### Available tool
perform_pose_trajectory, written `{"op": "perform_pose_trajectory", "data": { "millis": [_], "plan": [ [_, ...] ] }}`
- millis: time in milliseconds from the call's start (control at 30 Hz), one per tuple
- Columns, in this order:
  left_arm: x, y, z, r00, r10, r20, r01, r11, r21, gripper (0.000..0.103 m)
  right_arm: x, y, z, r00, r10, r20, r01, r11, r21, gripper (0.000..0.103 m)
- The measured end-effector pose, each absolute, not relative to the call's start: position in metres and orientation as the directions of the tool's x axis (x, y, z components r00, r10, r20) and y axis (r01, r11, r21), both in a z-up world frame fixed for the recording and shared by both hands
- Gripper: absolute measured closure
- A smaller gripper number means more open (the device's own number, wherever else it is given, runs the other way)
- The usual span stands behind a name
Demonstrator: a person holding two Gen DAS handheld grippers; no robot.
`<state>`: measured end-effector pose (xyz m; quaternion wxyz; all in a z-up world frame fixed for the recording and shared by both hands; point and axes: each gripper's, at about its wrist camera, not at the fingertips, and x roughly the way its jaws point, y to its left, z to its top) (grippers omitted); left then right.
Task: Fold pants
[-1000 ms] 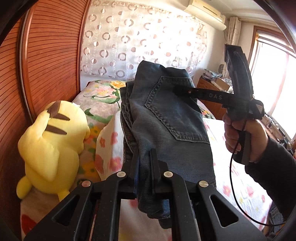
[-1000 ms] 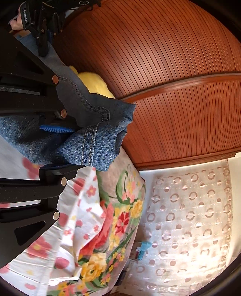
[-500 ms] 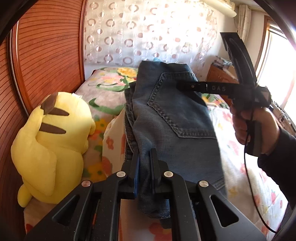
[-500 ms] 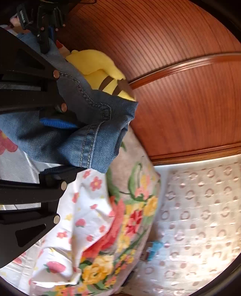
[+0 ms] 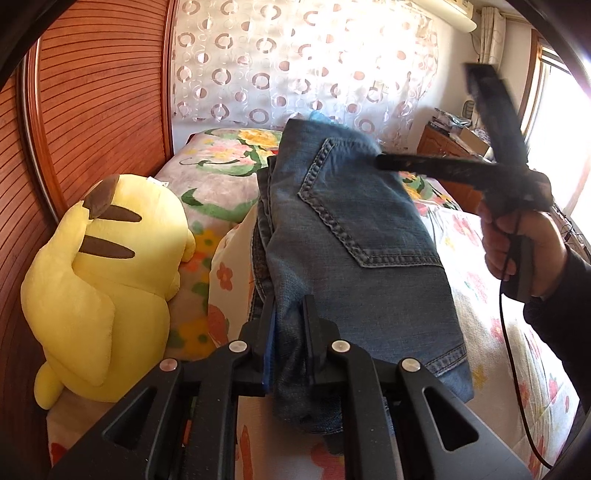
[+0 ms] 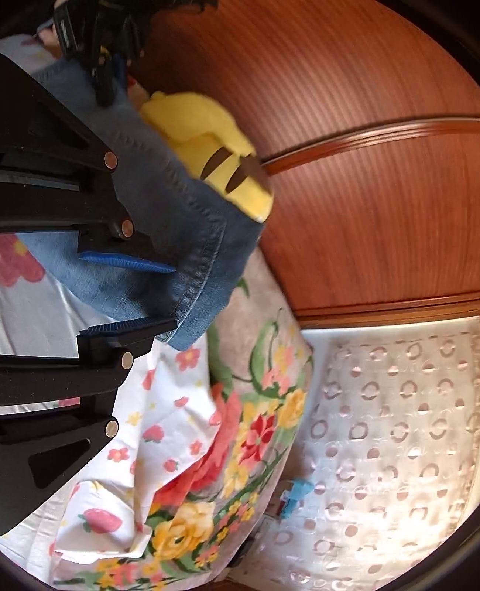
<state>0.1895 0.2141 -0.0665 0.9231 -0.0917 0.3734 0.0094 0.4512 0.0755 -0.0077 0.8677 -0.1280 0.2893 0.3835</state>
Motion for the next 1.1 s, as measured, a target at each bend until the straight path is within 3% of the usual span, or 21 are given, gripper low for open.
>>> {"op": "perform_pose_trajectory", "data": {
  "millis": [267, 633, 900, 1100],
  "plan": [
    [0.189, 0.216, -0.065, 0.725, -0.053, -0.687, -0.093, 0.981, -0.173, 0.088, 0.470, 0.090, -0.012, 0.525, 0.569, -0.633, -0.725, 0.689, 0.018, 0.078],
    [0.169, 0.206, -0.032, 0.764, 0.037, -0.645, -0.129, 0.987, -0.097, 0.088, 0.382, 0.033, 0.012, 0.557, 0.605, -0.569, -0.730, 0.684, 0.013, 0.078],
    [0.142, 0.187, -0.007, 0.799, 0.046, -0.600, -0.120, 0.989, -0.084, 0.057, 0.324, -0.016, 0.029, 0.592, 0.615, -0.521, -0.710, 0.704, 0.025, 0.078],
    [0.129, 0.168, 0.005, 0.811, 0.029, -0.585, -0.093, 0.992, -0.080, 0.057, 0.281, -0.051, 0.035, 0.610, 0.614, -0.500, -0.698, 0.716, 0.028, 0.078]
  ]
}}
